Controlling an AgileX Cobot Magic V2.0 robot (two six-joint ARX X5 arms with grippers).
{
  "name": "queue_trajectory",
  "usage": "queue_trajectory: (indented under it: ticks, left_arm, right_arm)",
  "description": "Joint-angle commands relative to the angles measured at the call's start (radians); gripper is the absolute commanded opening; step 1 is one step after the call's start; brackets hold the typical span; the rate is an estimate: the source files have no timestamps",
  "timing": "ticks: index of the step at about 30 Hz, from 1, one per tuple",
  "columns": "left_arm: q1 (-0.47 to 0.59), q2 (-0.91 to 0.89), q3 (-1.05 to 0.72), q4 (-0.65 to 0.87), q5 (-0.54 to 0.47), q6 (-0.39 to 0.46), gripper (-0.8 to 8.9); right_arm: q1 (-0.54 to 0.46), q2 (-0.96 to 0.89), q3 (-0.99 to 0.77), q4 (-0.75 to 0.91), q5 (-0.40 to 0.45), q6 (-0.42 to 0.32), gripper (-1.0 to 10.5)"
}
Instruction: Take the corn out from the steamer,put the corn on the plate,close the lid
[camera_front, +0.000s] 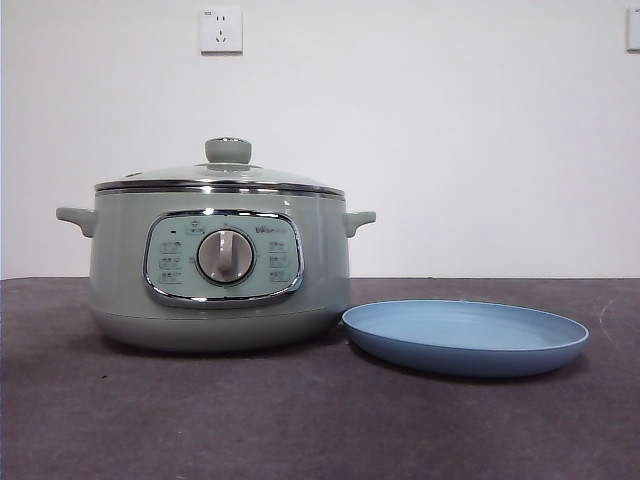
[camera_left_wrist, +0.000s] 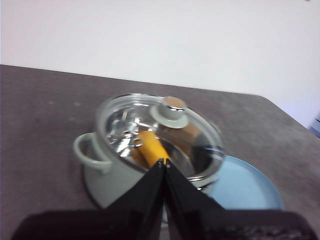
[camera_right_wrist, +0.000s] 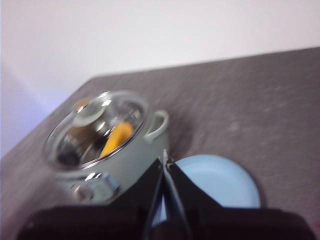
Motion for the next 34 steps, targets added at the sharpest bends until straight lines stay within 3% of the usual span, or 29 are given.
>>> queue_trajectory:
  ticks: [1,6,10,19,21,22,24,26,27,34]
  left_arm:
    - [0.002,0.051,0.061,-0.032,0.041,0.052,-0.06]
    - [0.002,0.148,0.191,-0.151,0.086,0.134,-0.06]
    - [0.002,0.202,0.273,-0.250,0.089,0.192,-0.06]
    - [0.002,0.229,0.320,-0.301,0.088,0.211,0.03]
    - [0.002,0.229,0.320,-0.301,0.088,0.211,0.86]
    - [0.002,0.229,0.320,-0.301,0.088,0.209,1.72]
    - [0.002,0.229,0.320,-0.301,0.088,0.200,4.42]
    - [0.002,0.229,0.320,-0.301,0.089,0.188,5.89]
    - [0.002,0.230,0.320,-0.301,0.088,0.188,5.96]
    - [0.000,0.230,0.320,-0.283,0.088,0.185,5.96]
  right_arm:
    - [0.014,0.081,0.097,-0.089,-0.040,-0.119,-0.1]
    - [0.053,0.203,0.245,-0.254,-0.099,-0.212,-0.1]
    - [0.084,0.251,0.319,-0.348,-0.105,-0.243,-0.1]
    - [0.116,0.264,0.349,-0.388,-0.102,-0.251,0.1]
    - [0.116,0.264,0.349,-0.387,-0.102,-0.251,1.3]
    - [0.116,0.264,0.349,-0.388,-0.101,-0.250,2.1]
    - [0.116,0.264,0.349,-0.387,-0.101,-0.241,4.0]
    - [0.116,0.264,0.349,-0.387,-0.101,-0.234,5.5]
    - [0.116,0.264,0.349,-0.388,-0.100,-0.231,6.0]
    - [0.116,0.264,0.349,-0.388,-0.101,-0.231,6.1]
